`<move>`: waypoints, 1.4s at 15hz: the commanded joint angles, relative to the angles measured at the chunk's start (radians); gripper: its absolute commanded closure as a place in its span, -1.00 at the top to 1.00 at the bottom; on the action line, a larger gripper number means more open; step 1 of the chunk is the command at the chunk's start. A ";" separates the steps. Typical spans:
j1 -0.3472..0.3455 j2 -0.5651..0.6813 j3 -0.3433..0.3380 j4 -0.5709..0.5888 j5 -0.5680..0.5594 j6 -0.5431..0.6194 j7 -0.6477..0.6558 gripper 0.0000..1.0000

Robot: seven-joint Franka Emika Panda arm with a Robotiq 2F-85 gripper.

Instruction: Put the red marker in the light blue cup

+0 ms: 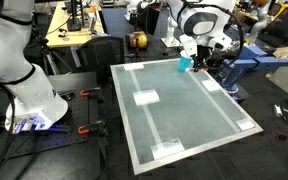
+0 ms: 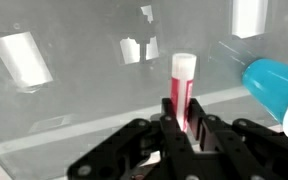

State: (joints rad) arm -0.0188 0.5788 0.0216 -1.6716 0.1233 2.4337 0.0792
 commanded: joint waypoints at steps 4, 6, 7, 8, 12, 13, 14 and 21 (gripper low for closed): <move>-0.138 0.030 0.151 0.057 0.189 0.047 -0.341 -0.90; -0.175 0.034 0.194 0.065 0.244 0.047 -0.451 -0.90; -0.195 0.038 0.218 0.070 0.275 0.045 -0.512 -0.90; -0.213 0.044 0.239 0.076 0.304 0.044 -0.567 -0.90; -0.280 0.069 0.323 0.098 0.426 0.029 -0.794 -0.90; -0.291 0.079 0.341 0.103 0.457 0.027 -0.852 -0.90; -0.301 0.086 0.356 0.107 0.487 0.019 -0.904 -0.90; -0.295 0.123 0.362 0.130 0.686 -0.031 -1.214 -0.90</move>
State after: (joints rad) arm -0.3097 0.6817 0.3780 -1.5783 0.7413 2.4536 -1.0349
